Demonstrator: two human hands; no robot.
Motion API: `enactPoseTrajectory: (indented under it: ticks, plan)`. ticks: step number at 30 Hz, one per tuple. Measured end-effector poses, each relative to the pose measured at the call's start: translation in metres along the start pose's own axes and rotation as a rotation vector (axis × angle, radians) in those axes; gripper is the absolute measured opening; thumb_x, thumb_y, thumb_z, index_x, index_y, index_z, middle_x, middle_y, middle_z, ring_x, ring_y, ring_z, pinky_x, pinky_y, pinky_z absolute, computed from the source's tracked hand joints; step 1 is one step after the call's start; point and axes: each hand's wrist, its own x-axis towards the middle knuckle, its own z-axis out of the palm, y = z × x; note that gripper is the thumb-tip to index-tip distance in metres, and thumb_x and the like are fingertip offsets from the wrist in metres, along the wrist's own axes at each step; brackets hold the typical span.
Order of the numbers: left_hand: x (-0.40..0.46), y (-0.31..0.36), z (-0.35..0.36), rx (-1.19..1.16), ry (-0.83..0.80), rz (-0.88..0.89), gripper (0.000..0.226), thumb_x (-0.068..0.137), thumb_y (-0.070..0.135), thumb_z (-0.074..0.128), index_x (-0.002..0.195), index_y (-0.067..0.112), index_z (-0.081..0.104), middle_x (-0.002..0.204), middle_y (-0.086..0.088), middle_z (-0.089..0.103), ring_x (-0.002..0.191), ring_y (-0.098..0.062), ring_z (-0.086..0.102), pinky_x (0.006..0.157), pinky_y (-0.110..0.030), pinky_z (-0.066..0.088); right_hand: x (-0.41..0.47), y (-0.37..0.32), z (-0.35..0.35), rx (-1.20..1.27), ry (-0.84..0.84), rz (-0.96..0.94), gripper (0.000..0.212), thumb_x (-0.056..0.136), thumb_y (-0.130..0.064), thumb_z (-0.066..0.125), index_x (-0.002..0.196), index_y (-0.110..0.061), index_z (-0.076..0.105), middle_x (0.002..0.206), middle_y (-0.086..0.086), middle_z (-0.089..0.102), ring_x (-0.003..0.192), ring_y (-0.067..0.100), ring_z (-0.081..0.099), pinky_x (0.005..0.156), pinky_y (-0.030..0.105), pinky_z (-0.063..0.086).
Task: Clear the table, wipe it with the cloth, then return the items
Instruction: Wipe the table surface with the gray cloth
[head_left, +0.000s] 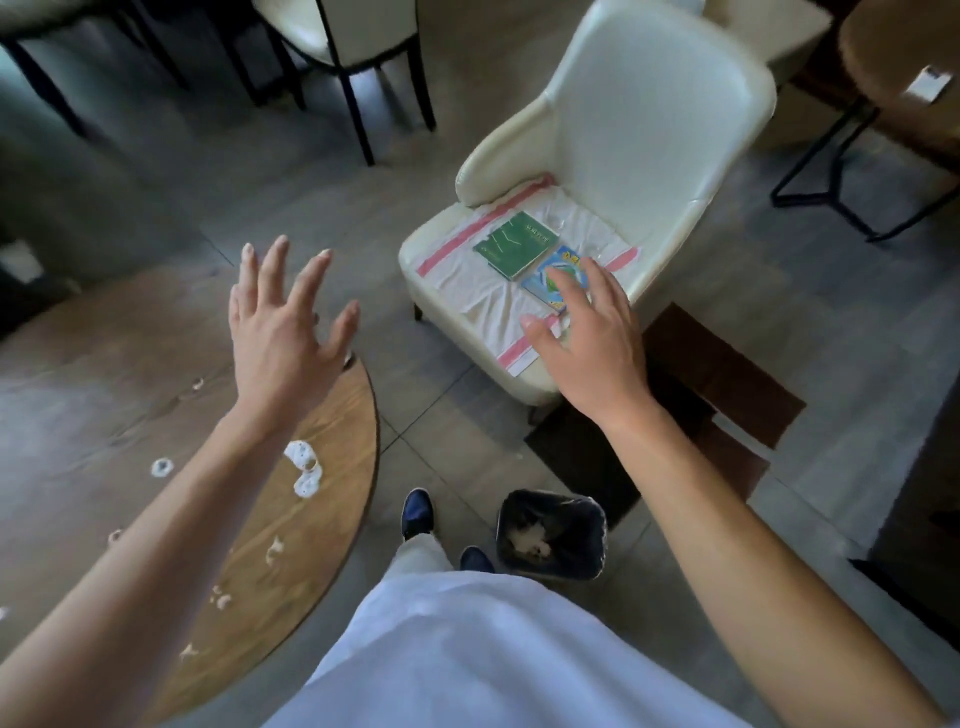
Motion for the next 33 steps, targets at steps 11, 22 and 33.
enactPoseTrajectory:
  ticks: [11, 22, 33]
  plan:
    - [-0.094, -0.075, -0.062, 0.049, 0.181, -0.244, 0.068, 0.096, 0.061, 0.043, 0.154, 0.026, 0.044, 0.168, -0.013, 0.028, 0.158, -0.036, 0.011, 0.126, -0.057, 0.019, -0.02, -0.089, 0.034, 0.068, -0.117, -0.257, 0.065, 0.095, -0.057, 0.051, 0.152, -0.026, 0.047, 0.167, 0.011, 0.029, 0.155, 0.032, 0.023, 0.123, 0.05, 0.025]
    - [-0.222, -0.16, -0.108, 0.069, 0.268, -0.498, 0.068, 0.096, 0.061, 0.044, 0.154, 0.025, 0.044, 0.169, -0.011, 0.026, 0.159, -0.034, 0.009, 0.126, -0.056, 0.017, -0.093, -0.195, 0.093, 0.036, -0.313, -0.516, 0.063, 0.101, -0.058, 0.051, 0.156, -0.031, 0.039, 0.171, 0.005, 0.02, 0.159, 0.025, 0.013, 0.126, 0.049, 0.02]
    - [-0.35, -0.256, -0.123, 0.055, 0.325, -0.634, 0.069, 0.093, 0.06, 0.045, 0.146, 0.018, 0.055, 0.164, -0.015, 0.036, 0.156, -0.039, 0.019, 0.123, -0.057, 0.021, -0.187, -0.266, 0.152, -0.015, -0.413, -0.579, 0.06, 0.102, -0.056, 0.051, 0.156, -0.031, 0.041, 0.171, 0.003, 0.021, 0.159, 0.024, 0.014, 0.125, 0.052, 0.022]
